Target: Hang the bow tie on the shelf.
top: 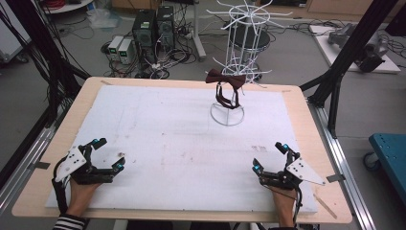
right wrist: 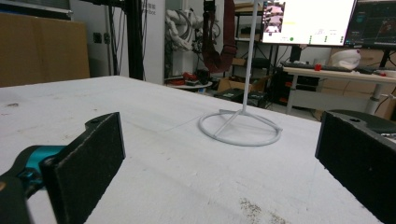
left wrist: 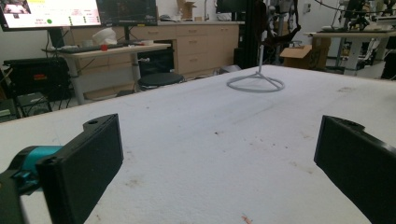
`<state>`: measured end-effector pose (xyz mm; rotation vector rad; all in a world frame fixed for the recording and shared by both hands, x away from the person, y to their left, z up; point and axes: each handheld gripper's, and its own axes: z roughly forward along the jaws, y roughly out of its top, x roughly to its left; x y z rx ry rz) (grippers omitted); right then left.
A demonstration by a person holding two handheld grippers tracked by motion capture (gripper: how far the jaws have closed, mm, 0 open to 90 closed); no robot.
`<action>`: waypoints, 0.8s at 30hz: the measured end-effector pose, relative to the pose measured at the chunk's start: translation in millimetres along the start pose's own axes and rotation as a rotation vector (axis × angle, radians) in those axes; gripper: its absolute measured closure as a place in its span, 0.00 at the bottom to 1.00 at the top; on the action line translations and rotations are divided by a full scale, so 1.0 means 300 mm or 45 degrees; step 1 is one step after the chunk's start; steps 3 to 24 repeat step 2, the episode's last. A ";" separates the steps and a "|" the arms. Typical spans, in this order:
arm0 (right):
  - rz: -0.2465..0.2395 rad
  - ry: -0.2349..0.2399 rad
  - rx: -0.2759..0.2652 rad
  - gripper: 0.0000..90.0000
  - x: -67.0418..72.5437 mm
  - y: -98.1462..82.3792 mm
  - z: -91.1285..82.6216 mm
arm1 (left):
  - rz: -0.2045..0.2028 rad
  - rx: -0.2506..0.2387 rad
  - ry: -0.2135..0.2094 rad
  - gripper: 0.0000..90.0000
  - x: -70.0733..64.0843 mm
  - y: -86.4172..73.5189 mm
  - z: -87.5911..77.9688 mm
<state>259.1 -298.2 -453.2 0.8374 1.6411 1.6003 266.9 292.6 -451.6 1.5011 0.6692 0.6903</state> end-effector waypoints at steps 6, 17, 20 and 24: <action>-0.010 -0.006 -0.004 0.01 0.001 0.000 0.000 | 0.005 -0.012 0.005 0.02 0.000 -0.001 -0.003; -0.010 -0.006 -0.004 0.01 0.001 0.000 0.000 | 0.005 -0.012 0.005 0.02 0.000 -0.001 -0.003; -0.010 -0.006 -0.004 0.01 0.001 0.000 0.000 | 0.005 -0.012 0.005 0.02 0.000 -0.001 -0.003; -0.010 -0.006 -0.004 0.01 0.001 0.000 0.000 | 0.005 -0.012 0.005 0.02 0.000 -0.001 -0.003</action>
